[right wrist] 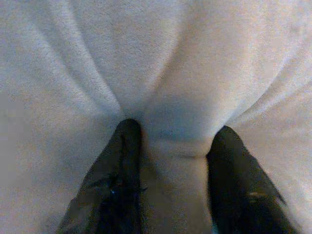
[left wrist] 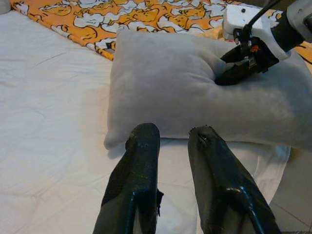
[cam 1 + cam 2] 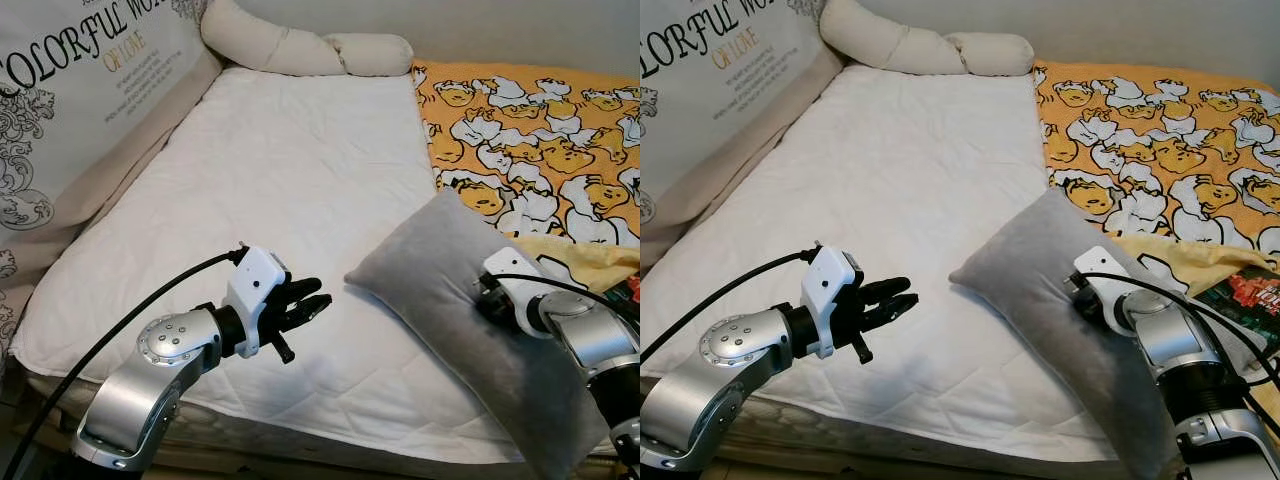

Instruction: Clean up the room

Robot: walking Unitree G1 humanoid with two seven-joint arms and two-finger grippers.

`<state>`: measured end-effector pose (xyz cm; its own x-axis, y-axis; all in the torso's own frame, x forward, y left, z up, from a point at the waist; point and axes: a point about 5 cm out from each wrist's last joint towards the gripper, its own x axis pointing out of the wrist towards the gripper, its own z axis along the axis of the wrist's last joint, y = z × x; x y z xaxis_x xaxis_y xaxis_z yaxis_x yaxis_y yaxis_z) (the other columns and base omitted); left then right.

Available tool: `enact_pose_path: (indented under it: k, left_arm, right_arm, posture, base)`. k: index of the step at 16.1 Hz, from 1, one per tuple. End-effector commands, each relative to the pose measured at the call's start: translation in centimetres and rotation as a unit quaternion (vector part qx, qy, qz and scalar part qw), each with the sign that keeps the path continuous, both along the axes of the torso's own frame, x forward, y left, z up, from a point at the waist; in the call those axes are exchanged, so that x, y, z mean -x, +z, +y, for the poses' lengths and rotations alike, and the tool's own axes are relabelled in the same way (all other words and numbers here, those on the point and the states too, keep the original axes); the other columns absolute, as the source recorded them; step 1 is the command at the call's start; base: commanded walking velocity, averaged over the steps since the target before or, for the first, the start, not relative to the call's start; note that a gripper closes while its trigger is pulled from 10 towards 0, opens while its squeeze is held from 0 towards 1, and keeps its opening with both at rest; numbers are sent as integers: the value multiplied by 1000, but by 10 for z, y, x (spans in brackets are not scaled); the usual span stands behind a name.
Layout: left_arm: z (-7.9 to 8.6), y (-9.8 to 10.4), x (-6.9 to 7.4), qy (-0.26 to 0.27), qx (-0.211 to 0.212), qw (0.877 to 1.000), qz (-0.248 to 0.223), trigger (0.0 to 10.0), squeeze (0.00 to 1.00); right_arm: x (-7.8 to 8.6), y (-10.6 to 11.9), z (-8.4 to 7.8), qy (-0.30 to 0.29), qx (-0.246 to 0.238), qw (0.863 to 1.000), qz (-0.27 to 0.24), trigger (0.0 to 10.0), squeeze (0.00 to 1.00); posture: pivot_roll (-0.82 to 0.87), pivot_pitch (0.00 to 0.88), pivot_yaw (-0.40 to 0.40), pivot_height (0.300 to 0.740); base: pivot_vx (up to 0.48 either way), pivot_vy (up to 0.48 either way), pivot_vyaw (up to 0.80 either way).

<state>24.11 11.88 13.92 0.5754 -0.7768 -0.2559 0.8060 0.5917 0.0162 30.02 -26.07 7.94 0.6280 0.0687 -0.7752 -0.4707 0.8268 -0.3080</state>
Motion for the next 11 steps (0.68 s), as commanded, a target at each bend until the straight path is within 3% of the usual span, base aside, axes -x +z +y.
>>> enact_pose_path:
  k: [1, 11]
  left_arm:
    - [-2, 3, -3, 0, -6, 1000, -6, 10000, 0]
    - [0, 3, -6, 4, -11, 1000, -10, 10000, 0]
  right_arm:
    - [6, -11, -2, -3, 0, 1000, 31, 0, 0]
    - [5, -9, -2, -13, -20, 999, 24, 0, 0]
  posture:
    - [16, 0, -8, 740]
    - [12, 0, -6, 740]
  base:
    - [0, 0, 0]
    - [0, 0, 0]
